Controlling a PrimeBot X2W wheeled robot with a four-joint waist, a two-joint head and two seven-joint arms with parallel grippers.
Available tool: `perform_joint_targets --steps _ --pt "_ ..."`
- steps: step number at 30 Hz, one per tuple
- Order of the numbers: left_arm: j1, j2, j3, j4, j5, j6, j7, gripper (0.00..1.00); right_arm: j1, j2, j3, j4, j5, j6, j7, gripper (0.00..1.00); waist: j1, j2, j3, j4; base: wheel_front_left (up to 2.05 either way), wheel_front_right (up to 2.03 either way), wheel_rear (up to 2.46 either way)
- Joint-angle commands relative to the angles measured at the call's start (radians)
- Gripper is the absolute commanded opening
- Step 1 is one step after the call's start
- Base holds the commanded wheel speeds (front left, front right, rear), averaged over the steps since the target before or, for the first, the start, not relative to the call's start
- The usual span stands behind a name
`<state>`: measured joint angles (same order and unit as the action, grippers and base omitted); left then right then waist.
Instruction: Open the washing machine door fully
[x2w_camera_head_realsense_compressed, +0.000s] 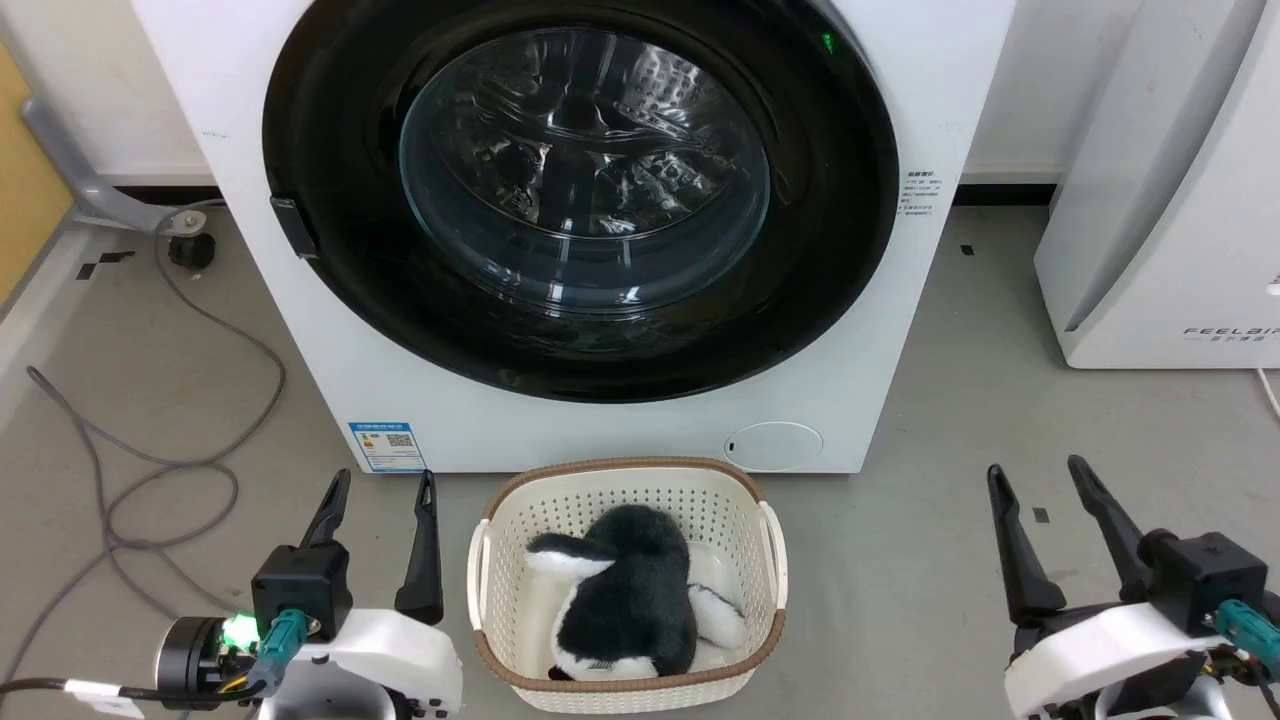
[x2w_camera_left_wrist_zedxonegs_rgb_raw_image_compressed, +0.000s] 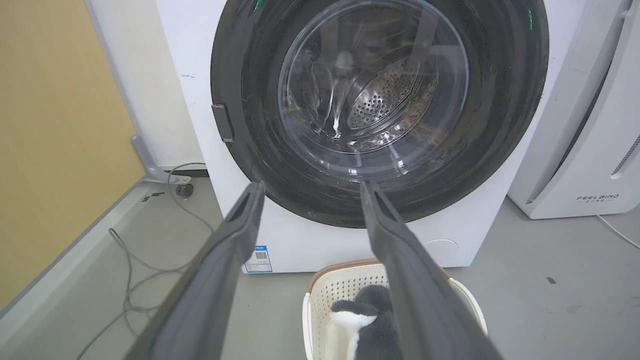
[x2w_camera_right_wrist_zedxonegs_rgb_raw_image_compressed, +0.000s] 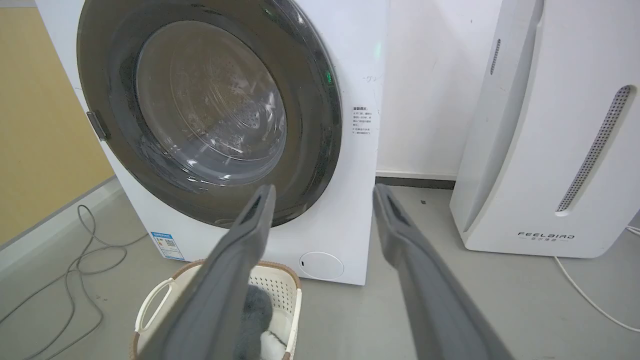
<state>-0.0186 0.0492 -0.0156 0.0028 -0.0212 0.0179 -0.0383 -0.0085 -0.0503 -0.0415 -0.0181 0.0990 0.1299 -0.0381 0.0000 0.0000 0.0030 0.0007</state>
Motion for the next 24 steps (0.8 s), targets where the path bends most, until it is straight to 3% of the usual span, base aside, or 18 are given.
perform_joint_targets --steps 1,13,14,15,16,24 --pt "-0.002 0.0 -0.002 -0.007 -0.006 0.008 -0.011 1.0 0.0 0.0 -0.008 -0.01 0.018 0.0 -0.012 1.0 0.0 0.0 0.0 0.0 0.0 0.0 0.0" --pt "0.0 0.0 -0.009 -0.011 -0.016 0.019 -0.036 1.0 0.001 0.0 -0.017 -0.015 0.065 0.0 -0.037 1.0 0.0 0.0 0.0 0.003 0.0 0.0 0.0" --pt "0.001 0.0 -0.01 -0.011 -0.018 0.02 -0.038 1.0 0.002 0.0 -0.016 -0.015 0.075 0.0 -0.039 0.76 0.0 0.0 0.0 0.003 0.0 0.0 0.0" --pt "0.001 0.0 -0.011 -0.011 -0.019 0.021 -0.04 1.0 0.002 0.0 -0.016 -0.015 0.085 0.0 -0.041 0.23 0.0 0.0 0.0 0.003 0.0 0.0 0.0" --pt "0.001 0.0 -0.011 -0.011 -0.021 0.022 -0.042 1.0 0.002 0.0 -0.017 -0.016 0.095 0.0 -0.043 0.0 0.0 0.0 0.0 0.003 0.0 0.0 0.0" --pt "0.001 0.0 -0.016 -0.013 -0.033 0.028 -0.059 1.0 0.004 0.0 -0.018 -0.002 0.267 0.0 -0.059 0.0 0.0 0.0 0.0 0.004 0.0 0.0 0.0"
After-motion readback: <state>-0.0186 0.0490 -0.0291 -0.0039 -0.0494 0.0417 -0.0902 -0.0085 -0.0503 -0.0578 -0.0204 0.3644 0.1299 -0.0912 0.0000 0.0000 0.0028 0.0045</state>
